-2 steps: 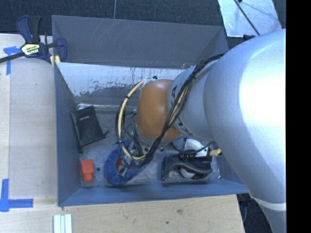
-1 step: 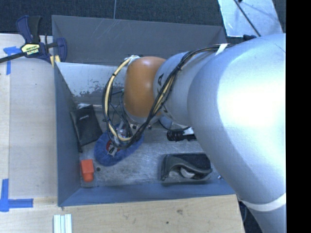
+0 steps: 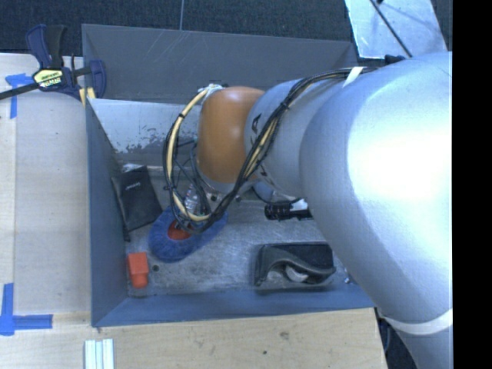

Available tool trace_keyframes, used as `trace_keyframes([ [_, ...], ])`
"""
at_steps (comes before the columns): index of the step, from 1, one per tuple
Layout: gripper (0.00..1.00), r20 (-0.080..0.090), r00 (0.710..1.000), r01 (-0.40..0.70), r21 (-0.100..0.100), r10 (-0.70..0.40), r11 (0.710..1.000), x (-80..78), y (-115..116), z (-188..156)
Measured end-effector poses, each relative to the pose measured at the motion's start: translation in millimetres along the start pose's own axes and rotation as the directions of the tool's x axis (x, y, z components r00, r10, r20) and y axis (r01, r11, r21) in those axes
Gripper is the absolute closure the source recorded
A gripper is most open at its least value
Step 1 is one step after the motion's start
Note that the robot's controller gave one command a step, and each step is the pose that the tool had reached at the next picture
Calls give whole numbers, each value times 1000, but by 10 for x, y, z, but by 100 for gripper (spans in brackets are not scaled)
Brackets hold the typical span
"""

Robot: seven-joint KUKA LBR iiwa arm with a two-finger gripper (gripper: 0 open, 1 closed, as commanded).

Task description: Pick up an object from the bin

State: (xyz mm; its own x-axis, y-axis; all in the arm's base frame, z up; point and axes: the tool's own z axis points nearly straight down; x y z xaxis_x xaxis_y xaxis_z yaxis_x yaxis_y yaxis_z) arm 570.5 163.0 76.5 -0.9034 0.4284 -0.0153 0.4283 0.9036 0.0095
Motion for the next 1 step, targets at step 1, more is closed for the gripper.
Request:
trace_keyframes([
  [1,100,-7,1000,3,3,-3,1000,-41,22,-1021],
])
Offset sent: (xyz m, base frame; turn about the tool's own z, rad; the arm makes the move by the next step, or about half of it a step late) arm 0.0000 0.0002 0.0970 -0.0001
